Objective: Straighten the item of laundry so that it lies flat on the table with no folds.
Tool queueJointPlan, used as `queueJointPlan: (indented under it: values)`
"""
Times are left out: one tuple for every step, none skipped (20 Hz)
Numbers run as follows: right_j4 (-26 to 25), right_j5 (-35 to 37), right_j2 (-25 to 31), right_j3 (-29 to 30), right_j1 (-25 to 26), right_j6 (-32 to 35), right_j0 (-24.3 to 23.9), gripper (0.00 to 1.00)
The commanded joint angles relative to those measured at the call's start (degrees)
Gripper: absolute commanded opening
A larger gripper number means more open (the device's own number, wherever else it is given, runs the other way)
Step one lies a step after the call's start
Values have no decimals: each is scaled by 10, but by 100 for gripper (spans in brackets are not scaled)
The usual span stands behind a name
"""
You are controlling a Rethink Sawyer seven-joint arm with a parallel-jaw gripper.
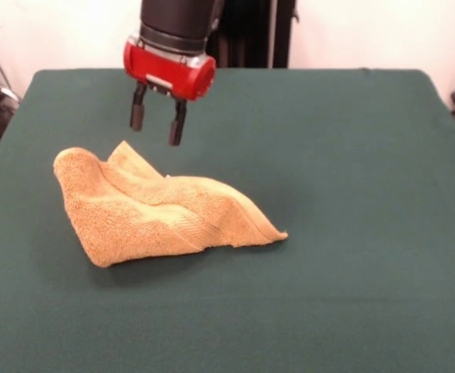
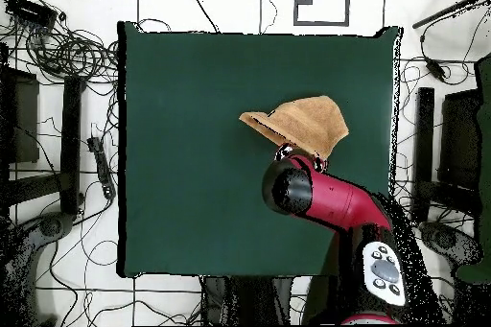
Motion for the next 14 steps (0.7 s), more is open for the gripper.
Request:
queueJointPlan:
  values:
    - [41,-55,22,24,60,141,16,100]
    - [42,-56,23,23,62,137,11,100]
    - [42,-58,23,20,65,134,9,100]
    - [43,-58,22,18,66,130,6,100]
    - [45,-61,21,16,69,129,6,100]
    - [45,-61,18,14,71,126,5,100]
    - [48,-62,12,7,76,127,9,100]
    - [49,-62,8,3,79,124,8,100]
    - [51,-64,0,1,81,126,15,100]
    - [53,-63,-7,1,81,125,17,100]
    - [56,-62,-18,2,79,128,27,100]
    - [57,-59,-25,4,76,127,31,100]
    - [60,-54,-34,8,71,130,41,100]
    - [62,-51,-38,11,66,130,45,100]
